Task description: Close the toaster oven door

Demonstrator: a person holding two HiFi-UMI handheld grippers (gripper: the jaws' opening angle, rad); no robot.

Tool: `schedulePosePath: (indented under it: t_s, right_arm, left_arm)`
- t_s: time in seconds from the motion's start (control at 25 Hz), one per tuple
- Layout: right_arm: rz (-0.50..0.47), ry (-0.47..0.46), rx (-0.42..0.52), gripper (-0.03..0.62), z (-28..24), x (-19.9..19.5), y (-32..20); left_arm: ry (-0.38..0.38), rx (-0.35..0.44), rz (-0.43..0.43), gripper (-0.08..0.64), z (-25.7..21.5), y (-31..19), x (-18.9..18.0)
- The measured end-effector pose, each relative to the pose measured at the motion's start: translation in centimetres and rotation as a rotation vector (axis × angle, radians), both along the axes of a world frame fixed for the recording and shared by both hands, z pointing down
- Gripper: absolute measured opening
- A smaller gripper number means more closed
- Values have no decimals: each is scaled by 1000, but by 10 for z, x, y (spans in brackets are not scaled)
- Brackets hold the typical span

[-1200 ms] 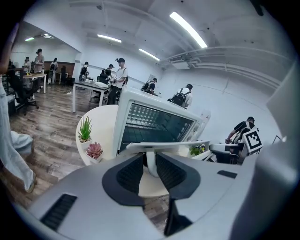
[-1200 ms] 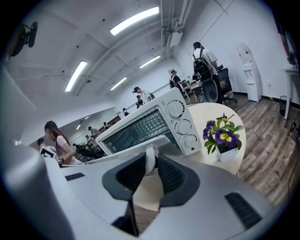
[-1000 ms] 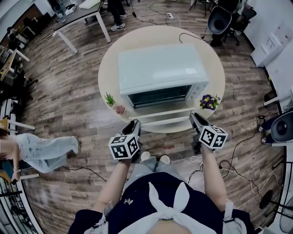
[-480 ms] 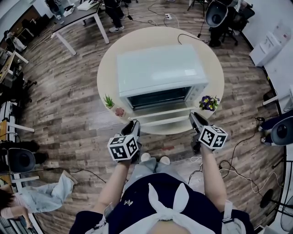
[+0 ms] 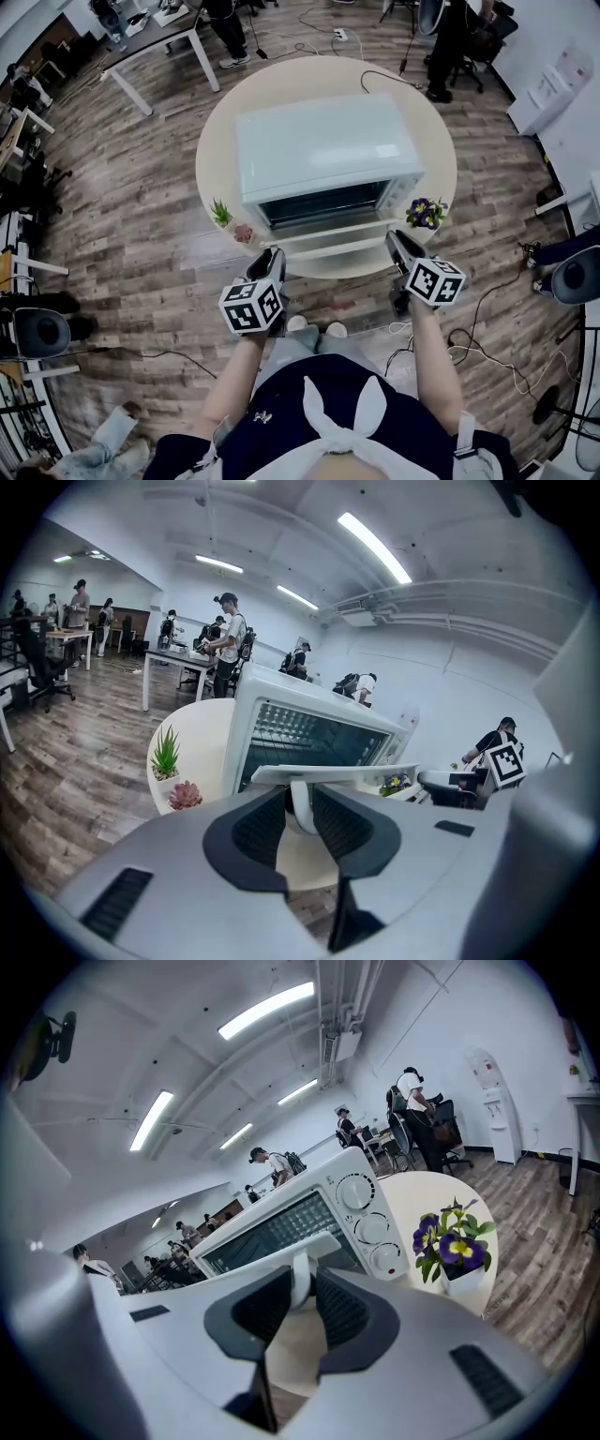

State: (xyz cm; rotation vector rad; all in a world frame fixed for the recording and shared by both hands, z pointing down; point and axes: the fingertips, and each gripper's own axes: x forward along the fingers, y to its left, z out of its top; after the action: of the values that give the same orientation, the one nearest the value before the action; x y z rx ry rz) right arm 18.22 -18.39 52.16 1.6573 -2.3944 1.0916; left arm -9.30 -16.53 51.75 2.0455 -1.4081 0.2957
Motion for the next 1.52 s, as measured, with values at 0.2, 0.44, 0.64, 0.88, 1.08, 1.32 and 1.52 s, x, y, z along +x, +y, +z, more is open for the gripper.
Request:
schedulePosePath:
  t_s: [0.2,0.44,0.64,0.88,1.08,1.32,1.52]
  right_arm:
    - [2,-10,7,92,-2,-1,-5]
    - [6,-21,21,92,-8,-1,-12]
    - [8,-22,28,92,-10,-1,-16]
    - [15,-21,29,92,-12,0,-21]
    - [17,-21,29,92,-13,-1,-21]
    - [26,-19,34,92,-14,0,-25]
    - [21,-19,34,92,-16,-1,-28]
  left_arm:
    - [6,6,2,95,-2,-5,-1]
    - [18,15,1,95,-7,-12,-1]
    - [16,25,-2,95,-9,-16,-2]
    - [26,27,3,95,-12,-21,-1]
    - [29,29,9,95,-13,-21,-2]
    - [34,32,14,95,-13,-26,-2]
    - [40,36,17,95,-16,-29,-2]
